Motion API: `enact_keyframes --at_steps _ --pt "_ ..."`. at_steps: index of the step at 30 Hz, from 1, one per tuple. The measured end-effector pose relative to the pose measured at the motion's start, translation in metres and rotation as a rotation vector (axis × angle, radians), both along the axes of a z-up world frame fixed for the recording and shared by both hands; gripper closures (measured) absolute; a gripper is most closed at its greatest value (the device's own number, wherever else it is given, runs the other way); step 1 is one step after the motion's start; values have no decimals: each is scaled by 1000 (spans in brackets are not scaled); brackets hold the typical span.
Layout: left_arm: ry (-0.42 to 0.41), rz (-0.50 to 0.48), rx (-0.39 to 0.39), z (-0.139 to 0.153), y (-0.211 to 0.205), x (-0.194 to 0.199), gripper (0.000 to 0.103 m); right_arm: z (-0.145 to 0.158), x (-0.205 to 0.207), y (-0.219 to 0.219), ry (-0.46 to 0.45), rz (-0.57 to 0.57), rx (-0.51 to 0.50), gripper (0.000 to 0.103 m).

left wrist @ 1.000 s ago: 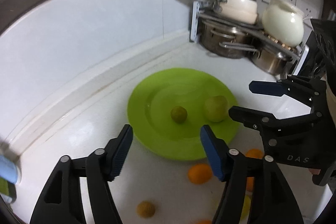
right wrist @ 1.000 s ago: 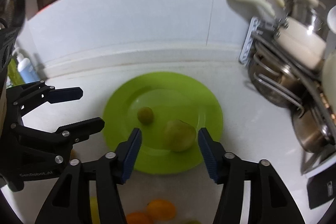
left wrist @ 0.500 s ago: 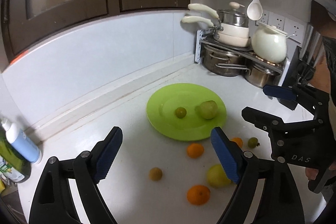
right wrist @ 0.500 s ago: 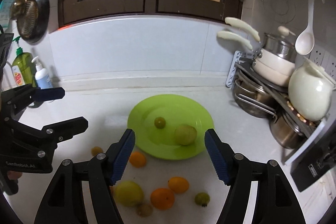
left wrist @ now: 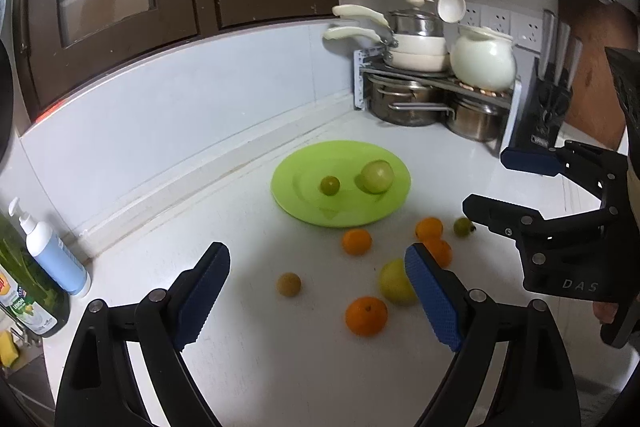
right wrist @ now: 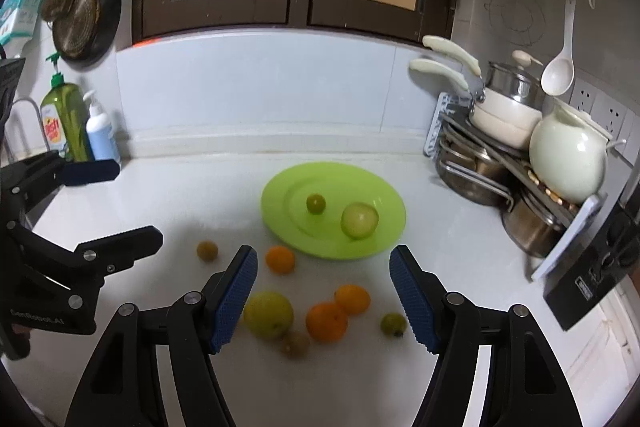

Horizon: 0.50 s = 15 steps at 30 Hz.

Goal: Organize fruits
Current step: 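Grasp the orange with the left gripper while the right gripper grasps a brown kiwi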

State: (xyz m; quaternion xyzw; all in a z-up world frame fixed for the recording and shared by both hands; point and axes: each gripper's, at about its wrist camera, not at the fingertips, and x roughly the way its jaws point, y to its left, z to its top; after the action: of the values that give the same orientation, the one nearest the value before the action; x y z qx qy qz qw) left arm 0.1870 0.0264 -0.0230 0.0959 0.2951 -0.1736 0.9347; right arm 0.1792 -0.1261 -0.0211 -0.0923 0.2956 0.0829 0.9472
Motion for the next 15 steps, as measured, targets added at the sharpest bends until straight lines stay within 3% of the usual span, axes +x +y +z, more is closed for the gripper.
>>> enact_keyframes --at_steps 15 --pt "76 -54 37 -58 -4 -9 13 -61 -11 3 170 38 -27 34"
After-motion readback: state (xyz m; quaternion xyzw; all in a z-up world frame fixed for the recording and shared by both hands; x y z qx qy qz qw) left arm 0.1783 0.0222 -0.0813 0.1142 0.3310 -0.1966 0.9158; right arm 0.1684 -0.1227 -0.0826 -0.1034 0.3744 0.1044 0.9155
